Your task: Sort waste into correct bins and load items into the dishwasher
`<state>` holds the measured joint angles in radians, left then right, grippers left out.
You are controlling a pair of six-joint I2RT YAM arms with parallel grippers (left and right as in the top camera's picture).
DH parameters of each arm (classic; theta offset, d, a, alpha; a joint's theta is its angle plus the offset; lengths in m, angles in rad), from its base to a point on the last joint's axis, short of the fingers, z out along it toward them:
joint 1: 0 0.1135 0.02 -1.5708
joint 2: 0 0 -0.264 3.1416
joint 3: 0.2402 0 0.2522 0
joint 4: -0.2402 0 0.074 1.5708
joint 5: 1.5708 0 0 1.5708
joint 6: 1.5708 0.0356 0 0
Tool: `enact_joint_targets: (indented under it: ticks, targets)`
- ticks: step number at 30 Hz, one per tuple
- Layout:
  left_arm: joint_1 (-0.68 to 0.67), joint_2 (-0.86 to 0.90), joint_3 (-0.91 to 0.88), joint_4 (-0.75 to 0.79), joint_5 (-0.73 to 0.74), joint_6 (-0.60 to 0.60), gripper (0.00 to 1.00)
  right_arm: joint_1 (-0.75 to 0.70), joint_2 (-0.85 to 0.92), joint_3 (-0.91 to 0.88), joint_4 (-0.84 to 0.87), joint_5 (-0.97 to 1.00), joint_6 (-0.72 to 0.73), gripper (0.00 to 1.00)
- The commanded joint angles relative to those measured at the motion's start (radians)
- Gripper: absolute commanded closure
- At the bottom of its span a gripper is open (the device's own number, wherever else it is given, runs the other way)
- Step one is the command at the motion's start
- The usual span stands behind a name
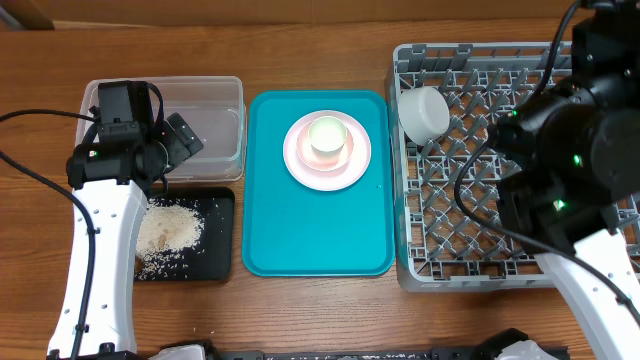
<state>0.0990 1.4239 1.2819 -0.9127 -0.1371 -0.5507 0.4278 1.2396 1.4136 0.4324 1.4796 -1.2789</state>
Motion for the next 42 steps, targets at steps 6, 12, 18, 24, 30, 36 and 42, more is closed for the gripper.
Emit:
enact_joint_targets:
  ticks: [6, 12, 18, 24, 30, 36, 42]
  targets:
    - [0.001, -0.005, 0.014, 0.004, 0.008, -0.014, 0.00, 0.136, -0.052, 0.009, 0.006, 0.069, -0.066, 0.01]
    - [0.001, -0.005, 0.014, 0.004, 0.008, -0.014, 0.00, 0.266, -0.084, 0.009, 0.083, 0.093, -0.091, 0.01]
    - [0.001, -0.005, 0.014, 0.004, 0.008, -0.014, 0.00, 0.395, -0.119, 0.009, 0.133, 0.093, -0.090, 0.01]
    - [0.001, -0.005, 0.014, 0.004, 0.008, -0.014, 0.00, 0.416, -0.116, 0.009, 0.142, 0.092, -0.047, 0.00]
    - [0.001, -0.005, 0.014, 0.004, 0.008, -0.014, 0.00, 0.416, -0.115, 0.009, 0.143, 0.072, -0.023, 0.00]
    - [0.001, -0.005, 0.014, 0.004, 0.008, -0.014, 0.00, 0.416, -0.116, 0.009, 0.130, -0.010, -0.043, 0.00]
    - [0.001, -0.005, 0.014, 0.004, 0.008, -0.014, 0.00, 0.415, -0.117, 0.083, -0.003, -0.027, -0.001, 0.00]
